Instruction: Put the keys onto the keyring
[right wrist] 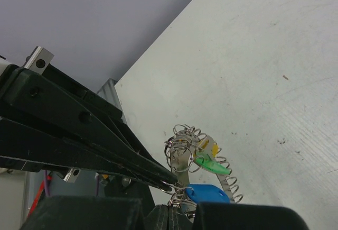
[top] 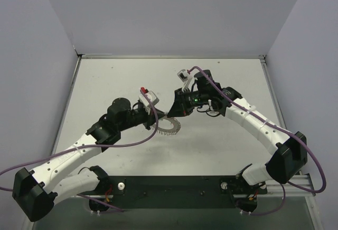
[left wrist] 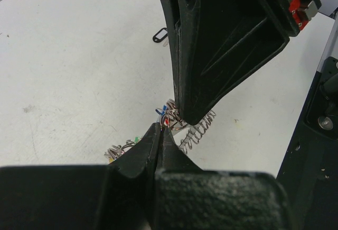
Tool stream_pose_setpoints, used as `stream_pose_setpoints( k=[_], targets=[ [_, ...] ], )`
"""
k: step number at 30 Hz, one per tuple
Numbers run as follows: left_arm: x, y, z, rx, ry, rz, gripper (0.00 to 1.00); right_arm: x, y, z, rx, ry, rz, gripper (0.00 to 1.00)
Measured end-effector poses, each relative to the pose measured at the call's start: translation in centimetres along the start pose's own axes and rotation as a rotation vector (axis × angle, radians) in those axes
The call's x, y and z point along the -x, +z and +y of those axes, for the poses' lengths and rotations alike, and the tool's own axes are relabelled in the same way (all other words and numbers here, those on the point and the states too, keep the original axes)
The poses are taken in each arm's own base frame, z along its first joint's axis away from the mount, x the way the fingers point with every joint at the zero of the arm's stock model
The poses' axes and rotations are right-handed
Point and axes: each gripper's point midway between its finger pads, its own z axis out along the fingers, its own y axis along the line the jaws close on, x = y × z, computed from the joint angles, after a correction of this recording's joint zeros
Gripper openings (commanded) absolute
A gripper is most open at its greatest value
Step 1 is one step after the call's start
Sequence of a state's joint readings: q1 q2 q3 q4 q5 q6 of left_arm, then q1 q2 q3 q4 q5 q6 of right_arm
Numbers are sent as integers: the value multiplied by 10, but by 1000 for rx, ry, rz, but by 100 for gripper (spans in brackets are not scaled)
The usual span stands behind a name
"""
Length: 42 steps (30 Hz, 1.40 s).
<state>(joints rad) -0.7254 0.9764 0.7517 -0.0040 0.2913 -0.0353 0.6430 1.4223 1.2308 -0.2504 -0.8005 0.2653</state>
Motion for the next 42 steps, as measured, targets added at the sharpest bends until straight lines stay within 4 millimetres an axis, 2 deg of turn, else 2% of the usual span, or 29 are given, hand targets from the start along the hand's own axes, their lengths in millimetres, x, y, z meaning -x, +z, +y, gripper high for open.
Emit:
stream_pose_setpoints(
  k=[22,31,42],
  targets=[
    [-8,14,0,-26,-23,209,0,-2,2,-6,-21,-127,8,0],
    [-16,18,-5,-77,-15,320,0,-11,2,-9,-12,-165,32,0],
    [-18,11,-16,-168,13,432,0,-21,0,4,49,-260,62,0]
  ],
)
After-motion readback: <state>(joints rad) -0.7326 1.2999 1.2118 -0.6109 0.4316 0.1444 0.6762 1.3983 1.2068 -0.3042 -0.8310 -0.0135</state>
